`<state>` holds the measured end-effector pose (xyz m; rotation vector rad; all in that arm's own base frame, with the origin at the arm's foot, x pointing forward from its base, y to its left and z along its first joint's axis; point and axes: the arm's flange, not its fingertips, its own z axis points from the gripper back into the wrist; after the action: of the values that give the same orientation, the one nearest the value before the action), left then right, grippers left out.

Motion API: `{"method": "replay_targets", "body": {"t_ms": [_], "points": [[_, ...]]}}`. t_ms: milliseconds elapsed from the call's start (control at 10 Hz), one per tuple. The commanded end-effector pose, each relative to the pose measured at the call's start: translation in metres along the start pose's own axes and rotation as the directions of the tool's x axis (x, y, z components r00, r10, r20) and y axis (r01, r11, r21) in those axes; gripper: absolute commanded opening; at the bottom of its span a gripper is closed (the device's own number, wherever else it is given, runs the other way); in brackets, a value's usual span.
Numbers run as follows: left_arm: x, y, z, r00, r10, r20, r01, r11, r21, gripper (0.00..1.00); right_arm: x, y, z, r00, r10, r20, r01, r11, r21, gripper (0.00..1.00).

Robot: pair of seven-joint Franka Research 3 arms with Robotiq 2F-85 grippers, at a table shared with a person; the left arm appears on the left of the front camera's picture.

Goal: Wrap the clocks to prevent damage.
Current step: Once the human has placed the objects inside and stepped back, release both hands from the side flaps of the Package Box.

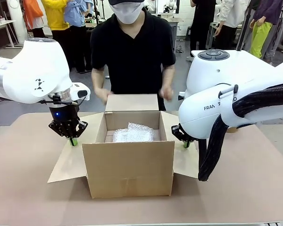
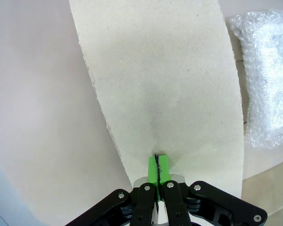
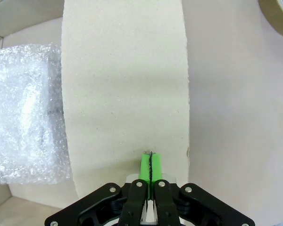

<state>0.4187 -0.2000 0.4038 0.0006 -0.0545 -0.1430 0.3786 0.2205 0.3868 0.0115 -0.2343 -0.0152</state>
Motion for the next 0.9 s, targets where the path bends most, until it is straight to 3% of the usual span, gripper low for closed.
{"method": "replay_targets", "body": {"t_ms": [0, 700, 800], "points": [[0.0, 0.0, 0.0, 1.0, -0.004, -0.002, 0.004, 1.0, 0.004, 0.0, -0.001, -0.001, -0.002, 1.0, -0.003, -0.004, 0.003, 1.0, -0.003, 0.01], [0.0, 0.0, 0.0, 1.0, 0.0, 0.0, 0.0, 1.0, 0.0, 0.0, 0.0, 0.0, 0.0, 1.0, 0.0, 0.0, 0.0, 1.0, 0.0, 0.01], [0.0, 0.006, 0.014, 0.983, -0.185, 0.004, 0.185, 0.983, -0.006, 0.0, 0.0, -0.006, 0.014, 0.995, 0.096, -0.002, -0.096, 0.995, -0.002, 0.01]]}}
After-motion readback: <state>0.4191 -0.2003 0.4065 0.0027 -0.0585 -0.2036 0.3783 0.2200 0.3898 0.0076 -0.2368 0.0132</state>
